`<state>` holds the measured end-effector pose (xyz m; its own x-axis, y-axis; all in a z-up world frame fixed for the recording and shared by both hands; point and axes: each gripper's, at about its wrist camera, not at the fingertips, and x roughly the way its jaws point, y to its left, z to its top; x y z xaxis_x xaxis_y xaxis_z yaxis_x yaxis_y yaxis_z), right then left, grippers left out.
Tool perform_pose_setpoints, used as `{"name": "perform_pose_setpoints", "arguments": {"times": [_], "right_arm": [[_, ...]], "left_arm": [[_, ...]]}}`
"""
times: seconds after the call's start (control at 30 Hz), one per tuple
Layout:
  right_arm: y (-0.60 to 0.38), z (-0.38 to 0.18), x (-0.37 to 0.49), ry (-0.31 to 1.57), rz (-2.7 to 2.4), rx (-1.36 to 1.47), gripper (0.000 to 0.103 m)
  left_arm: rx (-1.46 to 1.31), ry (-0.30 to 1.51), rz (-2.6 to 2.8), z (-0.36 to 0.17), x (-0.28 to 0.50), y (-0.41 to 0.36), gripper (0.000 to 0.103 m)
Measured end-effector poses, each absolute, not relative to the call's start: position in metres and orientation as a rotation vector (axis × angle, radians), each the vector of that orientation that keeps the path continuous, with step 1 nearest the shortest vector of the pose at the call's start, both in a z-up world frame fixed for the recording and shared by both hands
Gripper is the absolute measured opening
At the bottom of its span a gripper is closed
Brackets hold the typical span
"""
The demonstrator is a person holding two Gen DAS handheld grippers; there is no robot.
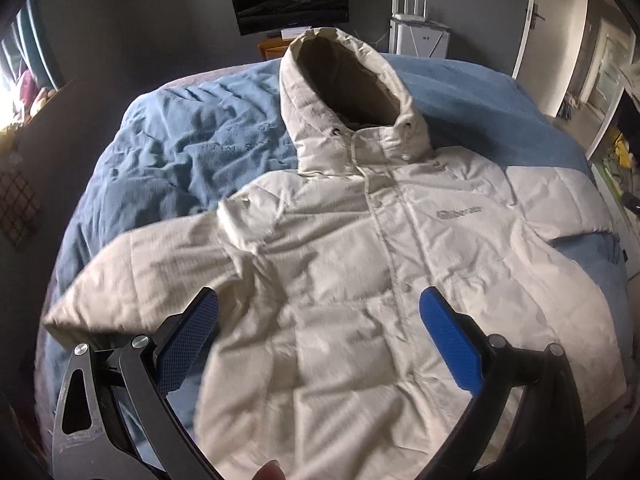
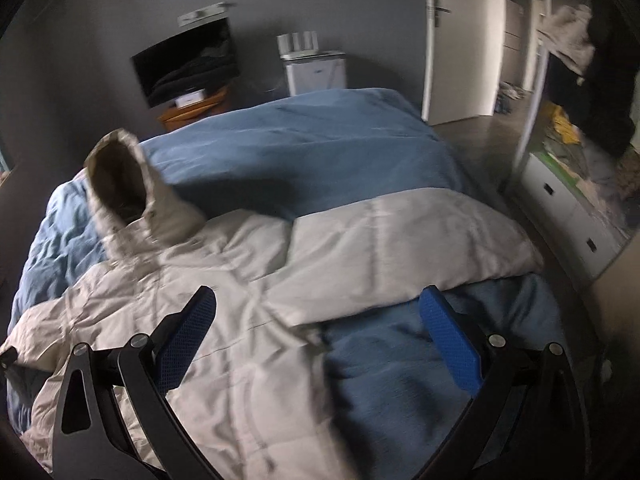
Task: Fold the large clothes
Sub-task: 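Move the right gripper to the jacket sleeve cuff beside the blanket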
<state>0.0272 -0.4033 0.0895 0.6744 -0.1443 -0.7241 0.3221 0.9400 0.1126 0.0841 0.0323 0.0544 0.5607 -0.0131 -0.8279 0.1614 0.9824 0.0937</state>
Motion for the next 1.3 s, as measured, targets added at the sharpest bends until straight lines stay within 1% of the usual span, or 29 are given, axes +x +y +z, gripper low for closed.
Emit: {"name": "perform_pose_setpoints", "arguments": {"times": [0.2, 0.33, 0.43, 0.5, 0.6, 0.73, 0.8, 1.0, 1.13, 1.3], "right_arm": [[-0.445, 0.092, 0.023, 0.790, -0.350, 0.233, 0.097], [-0.484, 0.080, 0.021, 0.808, -0.310, 0.428, 0.097], [-0.504, 0.063, 0.022, 0.821, -0.290, 0.553, 0.097], [-0.513, 0.052, 0.024, 0.826, -0.287, 0.591, 0.097], [-0.520, 0.039, 0.028, 0.838, -0.263, 0.617, 0.097], [-0.521, 0.026, 0.033, 0.847, -0.232, 0.634, 0.097], [-0.524, 0.020, 0.036, 0.850, -0.233, 0.639, 0.097], [-0.545, -0.001, 0.042, 0.851, -0.266, 0.694, 0.097], [-0.562, -0.019, 0.043, 0.867, -0.294, 0.740, 0.097], [-0.575, -0.033, 0.044, 0.864, -0.297, 0.804, 0.091]], "left_arm": [[0.264, 0.944, -0.124, 0.071, 0.120, 0.054, 0.097], [0.277, 0.950, -0.184, 0.066, 0.142, 0.060, 0.097], [0.223, 0.942, -0.247, 0.044, 0.146, 0.058, 0.097], [0.251, 0.936, -0.221, 0.026, 0.147, 0.052, 0.097], [0.227, 0.943, -0.194, -0.006, 0.149, 0.050, 0.097], [0.130, 0.987, -0.168, -0.037, 0.155, 0.064, 0.097], [0.130, 1.002, -0.142, -0.047, 0.155, 0.067, 0.097], [0.139, 0.993, -0.129, -0.057, 0.151, 0.073, 0.097], [0.160, 1.037, -0.101, -0.069, 0.153, 0.072, 0.097], [0.166, 1.047, -0.115, -0.074, 0.153, 0.070, 0.096]]}}
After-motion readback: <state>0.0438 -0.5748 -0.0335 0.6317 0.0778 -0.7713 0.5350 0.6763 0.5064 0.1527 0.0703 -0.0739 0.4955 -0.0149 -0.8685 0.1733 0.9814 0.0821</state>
